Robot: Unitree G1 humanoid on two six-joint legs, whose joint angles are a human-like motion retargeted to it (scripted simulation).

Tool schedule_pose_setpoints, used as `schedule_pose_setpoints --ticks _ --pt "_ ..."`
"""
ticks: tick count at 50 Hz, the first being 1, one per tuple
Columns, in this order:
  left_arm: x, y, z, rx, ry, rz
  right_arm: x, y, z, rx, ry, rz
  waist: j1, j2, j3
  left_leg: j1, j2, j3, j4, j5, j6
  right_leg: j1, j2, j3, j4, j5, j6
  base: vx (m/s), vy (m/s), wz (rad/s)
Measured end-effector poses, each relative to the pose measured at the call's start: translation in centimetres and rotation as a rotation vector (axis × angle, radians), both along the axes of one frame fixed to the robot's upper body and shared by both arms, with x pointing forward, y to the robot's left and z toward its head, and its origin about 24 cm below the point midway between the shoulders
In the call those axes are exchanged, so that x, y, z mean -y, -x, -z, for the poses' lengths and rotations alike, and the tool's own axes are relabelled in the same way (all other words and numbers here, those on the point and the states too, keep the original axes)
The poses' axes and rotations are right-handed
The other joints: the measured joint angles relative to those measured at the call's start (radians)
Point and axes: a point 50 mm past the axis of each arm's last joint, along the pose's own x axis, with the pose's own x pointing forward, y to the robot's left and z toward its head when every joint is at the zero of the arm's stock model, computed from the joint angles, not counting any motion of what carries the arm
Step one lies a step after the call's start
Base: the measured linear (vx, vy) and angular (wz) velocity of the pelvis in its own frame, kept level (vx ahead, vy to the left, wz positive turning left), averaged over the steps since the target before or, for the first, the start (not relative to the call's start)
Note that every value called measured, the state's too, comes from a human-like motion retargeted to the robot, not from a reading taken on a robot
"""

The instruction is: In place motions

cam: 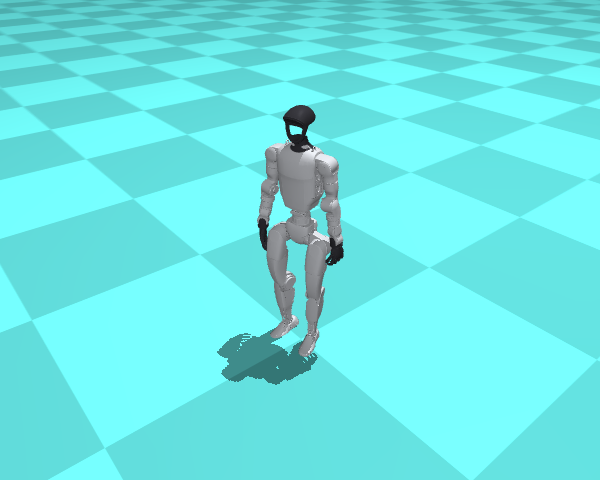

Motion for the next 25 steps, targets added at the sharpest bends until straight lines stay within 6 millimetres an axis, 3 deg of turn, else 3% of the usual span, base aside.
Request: schedule_pose_setpoints --ticks 3,6,9,12,14,17,20,22,23,25 --pt "0.1 0.2 0.0 -0.003 0.004 -0.011 0.7 -6.7 -1.5 0.289 0.067 0.039 -0.011 0.005 -0.011 -0.004 0.003 0.005 0.000 -0.001 0.001 -0.008 0.003 0.006 0.001 0.002 0.001 0.00 0.00 0.00" --pt "0.1 0.2 0.0 -0.007 0.007 -0.012 1.1 -14.5 -5.6 0.652 0.133 0.079 -0.018 0.008 -0.016 -0.005 0.006 0.012 0.002 -0.002 0.001 -0.012 0.006 0.014 0.003 0.004 0.001 0.00 0.00 -0.06" --pt "-0.1 0.0 0.0 -0.006 0.006 -0.005 0.7 -21.5 -12.9 1.069 0.134 0.088 -0.023 0.007 -0.025 -0.006 0.007 0.012 0.003 -0.002 0.002 -0.013 0.006 0.015 0.004 0.004 0.001 0.00 0.00 0.00" --pt "-0.3 -0.3 0.0 0.005 0.000 0.001 -0.1 -25.6 -22.0 1.518 0.152 0.066 -0.020 0.001 -0.039 -0.010 0.005 0.008 0.005 -0.003 0.001 -0.014 0.004 0.009 0.005 0.002 -0.001 0.00 0.00 0.00" --pt "-0.3 -0.5 0.0 0.015 -0.004 -0.001 -0.3 -26.5 -28.2 1.827 0.218 0.059 -0.016 -0.005 -0.049 -0.013 0.003 0.003 0.007 -0.002 0.001 -0.014 0.002 0.004 0.005 0.001 -0.002 0.00 0.00 0.00" --pt "-0.2 -1.0 0.0 0.029 -0.003 -0.013 -0.4 -25.7 -36.5 2.283 0.374 0.104 -0.011 -0.014 -0.058 -0.015 0.001 -0.005 0.008 -0.002 0.001 -0.009 0.000 -0.005 0.005 -0.001 -0.005 0.03 -0.03 0.18" --pt "0.1 -1.3 0.1 0.043 0.013 -0.034 -1.0 -23.1 -42.9 2.734 0.527 0.202 -0.010 -0.021 -0.060 -0.015 -0.001 -0.015 0.009 -0.001 0.001 -0.003 0.001 -0.013 0.004 -0.002 -0.008 0.02 -0.03 0.20" --pt "0.5 -1.5 0.1 0.053 0.018 -0.069 -1.3 -21.1 -45.8 3.006 0.636 0.295 -0.011 -0.025 -0.062 -0.016 -0.001 -0.020 0.010 -0.001 0.001 0.000 0.001 -0.018 0.004 -0.003 -0.009 0.01 -0.01 0.09" --pt "0.7 -1.5 0.2 0.057 0.016 -0.094 -1.4 -20.2 -47.0 -2.975 -0.664 -0.331 -0.011 -0.028 -0.063 -0.015 -0.002 -0.022 0.010 0.000 0.000 0.001 0.001 -0.019 0.004 -0.003 -0.010 0.00 0.00 0.00" --pt "0.9 -1.4 0.2 0.058 0.009 -0.142 -1.4 -18.8 -48.7 -2.754 -0.697 -0.363 -0.010 -0.032 -0.066 -0.015 -0.002 -0.024 0.010 0.000 0.000 0.003 0.001 -0.020 0.003 -0.003 -0.011 0.00 0.00 0.00"
